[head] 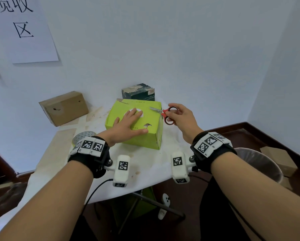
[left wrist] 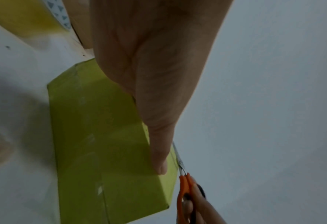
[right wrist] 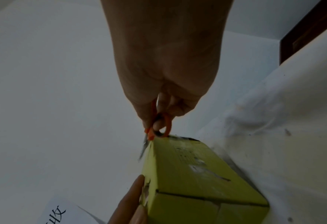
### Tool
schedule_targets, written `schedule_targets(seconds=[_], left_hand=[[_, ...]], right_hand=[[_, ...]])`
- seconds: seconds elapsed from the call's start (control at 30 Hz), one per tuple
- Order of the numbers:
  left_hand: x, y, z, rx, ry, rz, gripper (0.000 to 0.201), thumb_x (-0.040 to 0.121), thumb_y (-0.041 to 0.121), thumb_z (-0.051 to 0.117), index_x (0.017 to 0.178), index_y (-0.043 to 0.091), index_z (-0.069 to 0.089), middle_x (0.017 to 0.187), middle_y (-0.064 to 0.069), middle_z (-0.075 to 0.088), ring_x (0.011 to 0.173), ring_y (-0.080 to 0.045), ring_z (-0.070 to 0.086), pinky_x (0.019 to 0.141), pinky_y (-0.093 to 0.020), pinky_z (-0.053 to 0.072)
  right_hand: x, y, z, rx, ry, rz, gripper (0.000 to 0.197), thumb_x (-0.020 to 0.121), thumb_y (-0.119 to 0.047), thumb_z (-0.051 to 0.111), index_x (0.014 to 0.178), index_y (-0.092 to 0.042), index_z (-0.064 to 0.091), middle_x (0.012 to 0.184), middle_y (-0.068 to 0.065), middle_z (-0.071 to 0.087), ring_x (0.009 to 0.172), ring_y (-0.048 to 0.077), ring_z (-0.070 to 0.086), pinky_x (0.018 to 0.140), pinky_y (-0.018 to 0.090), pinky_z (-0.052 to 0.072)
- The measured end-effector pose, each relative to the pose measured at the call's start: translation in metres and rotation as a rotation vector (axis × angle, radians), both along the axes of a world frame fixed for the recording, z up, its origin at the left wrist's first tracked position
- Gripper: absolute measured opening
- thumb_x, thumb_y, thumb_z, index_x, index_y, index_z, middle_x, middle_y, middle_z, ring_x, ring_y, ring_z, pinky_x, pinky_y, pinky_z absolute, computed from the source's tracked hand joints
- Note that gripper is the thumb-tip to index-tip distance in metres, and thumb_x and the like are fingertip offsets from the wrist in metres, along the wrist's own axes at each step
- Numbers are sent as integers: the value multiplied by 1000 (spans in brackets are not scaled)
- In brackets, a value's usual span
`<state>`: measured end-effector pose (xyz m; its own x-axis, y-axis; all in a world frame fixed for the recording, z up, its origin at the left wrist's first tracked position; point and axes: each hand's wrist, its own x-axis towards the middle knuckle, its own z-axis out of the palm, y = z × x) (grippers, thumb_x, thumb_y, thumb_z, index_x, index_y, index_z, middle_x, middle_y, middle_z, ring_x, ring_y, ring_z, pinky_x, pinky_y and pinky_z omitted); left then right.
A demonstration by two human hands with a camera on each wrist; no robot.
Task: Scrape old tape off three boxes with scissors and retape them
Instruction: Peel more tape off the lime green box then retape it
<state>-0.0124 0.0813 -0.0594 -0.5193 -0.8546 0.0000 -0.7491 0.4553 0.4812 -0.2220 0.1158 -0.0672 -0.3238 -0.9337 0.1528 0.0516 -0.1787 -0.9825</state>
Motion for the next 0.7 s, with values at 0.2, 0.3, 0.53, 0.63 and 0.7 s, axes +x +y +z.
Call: schedule_targets(seconds=[0.2, 0.3, 0.53, 0.63, 0.7], left_hand=[[5, 2, -5, 37, 169, 16, 73, 90, 46, 60, 150, 38, 20, 160, 18, -2, 145, 0, -8, 115, -39, -15], [2, 1, -7, 35, 184, 35, 82, 75, 59, 54, 149, 39, 24, 159, 20, 2, 145, 0, -5, 116, -41, -14], [-3, -6, -8, 32, 209, 67, 61, 91, 49, 56, 146, 40, 30, 158, 21, 8, 146, -2, 2, 116, -40, -14], [-4, -6, -8, 30, 218, 73, 57, 93, 45, 55, 145, 40, 32, 158, 21, 9, 145, -1, 3, 116, -40, -14], [-5, -7, -7, 33, 222, 73, 55, 94, 42, 54, 145, 39, 33, 158, 21, 9, 145, 0, 2, 116, -40, -14]], right_hand=[[8, 5, 6, -34, 13, -93, 10, 87, -9, 64, 96, -13, 61, 81, 1, 69, 70, 1, 62, 63, 9, 44], [10, 1, 6, -62, 148, -201, 7, 86, -15, 62, 85, -22, 63, 82, 3, 71, 77, 10, 65, 81, 29, 53], [20, -2, 14, -170, 385, -243, 6, 84, -16, 59, 88, -22, 59, 73, -5, 63, 73, 17, 63, 77, 33, 53], [22, -1, 17, -225, 500, -223, 6, 86, -17, 59, 92, -19, 59, 67, -13, 53, 63, 4, 51, 65, 20, 43], [23, 1, 19, -263, 597, -216, 7, 88, -18, 57, 94, -17, 59, 68, -12, 51, 63, 4, 48, 61, 18, 38]])
